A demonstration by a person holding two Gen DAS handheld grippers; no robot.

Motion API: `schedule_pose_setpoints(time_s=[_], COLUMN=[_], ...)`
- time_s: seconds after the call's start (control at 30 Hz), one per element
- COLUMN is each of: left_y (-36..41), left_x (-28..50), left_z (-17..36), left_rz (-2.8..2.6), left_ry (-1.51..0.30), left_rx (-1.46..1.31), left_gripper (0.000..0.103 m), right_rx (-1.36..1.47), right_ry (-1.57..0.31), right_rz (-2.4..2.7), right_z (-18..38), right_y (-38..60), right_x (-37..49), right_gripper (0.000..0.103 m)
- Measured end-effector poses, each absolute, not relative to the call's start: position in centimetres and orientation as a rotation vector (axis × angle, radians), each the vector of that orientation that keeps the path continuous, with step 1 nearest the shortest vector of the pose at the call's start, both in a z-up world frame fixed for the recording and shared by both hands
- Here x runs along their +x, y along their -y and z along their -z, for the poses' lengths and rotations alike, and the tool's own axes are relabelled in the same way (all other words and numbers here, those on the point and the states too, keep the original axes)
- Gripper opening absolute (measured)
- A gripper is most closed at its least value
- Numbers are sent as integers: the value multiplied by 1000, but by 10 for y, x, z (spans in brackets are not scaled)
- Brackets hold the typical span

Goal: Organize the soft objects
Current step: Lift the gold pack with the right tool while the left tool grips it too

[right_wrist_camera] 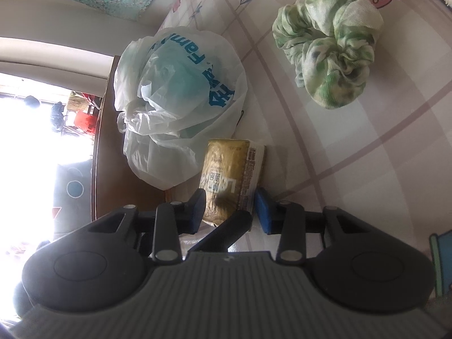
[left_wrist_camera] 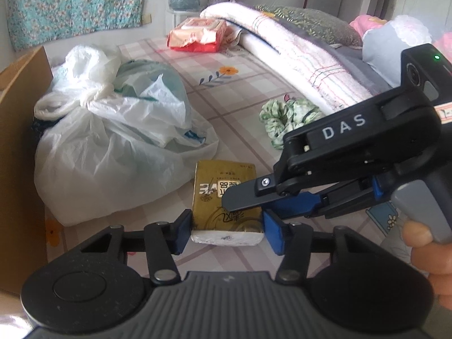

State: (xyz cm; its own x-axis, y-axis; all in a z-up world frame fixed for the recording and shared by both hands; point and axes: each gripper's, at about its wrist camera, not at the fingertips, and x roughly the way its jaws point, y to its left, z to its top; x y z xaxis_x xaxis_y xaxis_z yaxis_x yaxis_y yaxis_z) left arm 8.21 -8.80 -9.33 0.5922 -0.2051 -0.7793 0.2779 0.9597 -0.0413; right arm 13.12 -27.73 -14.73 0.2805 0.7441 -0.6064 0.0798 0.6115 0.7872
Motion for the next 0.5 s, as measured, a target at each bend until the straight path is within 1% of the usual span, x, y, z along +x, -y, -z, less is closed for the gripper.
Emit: schedule_pose_setpoints(time_s=[0.5], left_y=[76], left_x=[60], left_z=[75], left_rz=[310], left_ry=[-807], left_rx=[77], left_gripper=[55], right_rx=[819], right_ry=[-1171], right_rz=[-503], right_z=[127], right_y=[268], right_x=[112], right_gripper=[38])
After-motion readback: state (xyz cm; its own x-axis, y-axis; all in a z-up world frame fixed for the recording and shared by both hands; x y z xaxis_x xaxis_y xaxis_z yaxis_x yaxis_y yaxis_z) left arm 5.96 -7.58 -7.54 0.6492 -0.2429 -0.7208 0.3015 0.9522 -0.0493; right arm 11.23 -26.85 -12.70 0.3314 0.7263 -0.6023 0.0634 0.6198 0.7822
